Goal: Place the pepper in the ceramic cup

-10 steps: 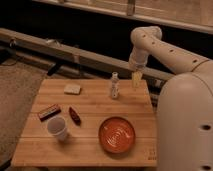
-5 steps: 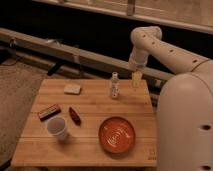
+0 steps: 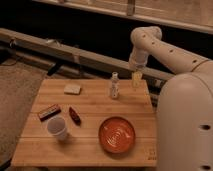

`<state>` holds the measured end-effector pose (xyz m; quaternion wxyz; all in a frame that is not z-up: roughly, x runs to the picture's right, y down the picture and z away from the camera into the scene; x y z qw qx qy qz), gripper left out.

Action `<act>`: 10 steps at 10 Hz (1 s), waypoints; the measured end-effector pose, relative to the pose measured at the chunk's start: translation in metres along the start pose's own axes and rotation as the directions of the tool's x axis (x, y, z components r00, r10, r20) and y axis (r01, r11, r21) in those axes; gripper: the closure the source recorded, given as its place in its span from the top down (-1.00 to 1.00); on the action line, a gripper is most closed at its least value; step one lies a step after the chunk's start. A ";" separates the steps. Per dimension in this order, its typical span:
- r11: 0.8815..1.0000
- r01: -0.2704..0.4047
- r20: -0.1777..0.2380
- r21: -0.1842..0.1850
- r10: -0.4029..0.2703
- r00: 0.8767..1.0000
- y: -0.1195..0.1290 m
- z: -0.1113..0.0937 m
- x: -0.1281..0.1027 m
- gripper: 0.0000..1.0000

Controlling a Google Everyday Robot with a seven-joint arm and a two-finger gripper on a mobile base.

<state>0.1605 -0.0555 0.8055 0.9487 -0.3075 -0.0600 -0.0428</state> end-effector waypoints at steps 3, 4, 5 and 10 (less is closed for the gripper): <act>0.996 0.090 -0.023 0.026 -0.090 0.996 0.025 -0.012 -0.006 0.60; 0.993 0.112 -0.022 0.033 -0.111 0.994 0.036 -0.016 -0.011 0.60; 0.989 0.143 -0.021 0.045 -0.142 0.990 0.050 -0.026 -0.016 0.60; 0.928 0.372 -0.012 0.038 -0.372 0.928 0.090 -0.027 -0.082 0.60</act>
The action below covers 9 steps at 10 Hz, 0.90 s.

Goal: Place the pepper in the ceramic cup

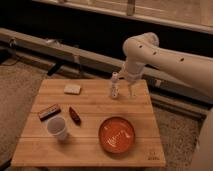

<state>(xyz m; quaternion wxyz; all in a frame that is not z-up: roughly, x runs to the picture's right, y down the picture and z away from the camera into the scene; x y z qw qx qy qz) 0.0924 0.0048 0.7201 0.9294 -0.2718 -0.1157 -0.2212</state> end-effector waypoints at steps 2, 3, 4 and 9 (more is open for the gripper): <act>0.992 0.128 0.007 -0.006 -0.128 0.992 -0.009 0.004 -0.035 0.60; 0.975 0.223 0.013 -0.005 -0.223 0.975 -0.016 0.006 -0.054 0.60; 0.962 0.274 0.020 -0.004 -0.274 0.962 -0.019 0.007 -0.064 0.60; 0.909 0.416 0.065 0.019 -0.416 0.907 -0.026 0.011 -0.093 0.60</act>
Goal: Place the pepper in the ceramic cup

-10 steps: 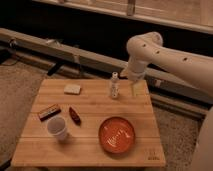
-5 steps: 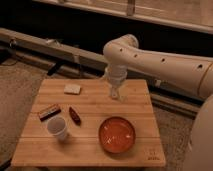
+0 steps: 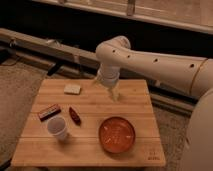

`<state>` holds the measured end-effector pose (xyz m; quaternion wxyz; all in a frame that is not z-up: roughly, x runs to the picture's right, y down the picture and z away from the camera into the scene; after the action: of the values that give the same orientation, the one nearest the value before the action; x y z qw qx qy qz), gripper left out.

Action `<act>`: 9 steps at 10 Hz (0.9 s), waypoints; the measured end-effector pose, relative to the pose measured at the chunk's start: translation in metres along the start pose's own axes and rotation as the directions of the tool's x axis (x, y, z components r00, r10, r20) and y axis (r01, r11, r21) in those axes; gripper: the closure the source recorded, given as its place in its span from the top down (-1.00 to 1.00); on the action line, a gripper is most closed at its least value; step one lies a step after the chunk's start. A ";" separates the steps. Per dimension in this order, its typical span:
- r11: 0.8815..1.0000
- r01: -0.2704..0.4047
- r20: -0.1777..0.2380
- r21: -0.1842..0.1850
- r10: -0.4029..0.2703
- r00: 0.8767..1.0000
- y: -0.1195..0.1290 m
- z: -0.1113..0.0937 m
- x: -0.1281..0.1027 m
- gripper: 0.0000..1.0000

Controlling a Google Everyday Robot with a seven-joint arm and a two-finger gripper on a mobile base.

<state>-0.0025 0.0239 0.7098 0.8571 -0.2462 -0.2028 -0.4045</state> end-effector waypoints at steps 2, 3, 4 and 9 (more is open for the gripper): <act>1.000 -0.003 0.000 0.000 0.003 1.000 0.001 0.000 0.001 0.60; 1.000 -0.003 0.000 0.000 0.003 1.000 0.001 0.000 0.001 0.60; 1.000 -0.002 0.000 0.000 0.002 1.000 0.001 0.000 0.001 0.60; 0.970 0.240 -0.025 0.031 -0.239 0.971 -0.023 -0.004 -0.018 0.60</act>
<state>-0.0306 0.0197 0.7025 0.8081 -0.2013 -0.2287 -0.5041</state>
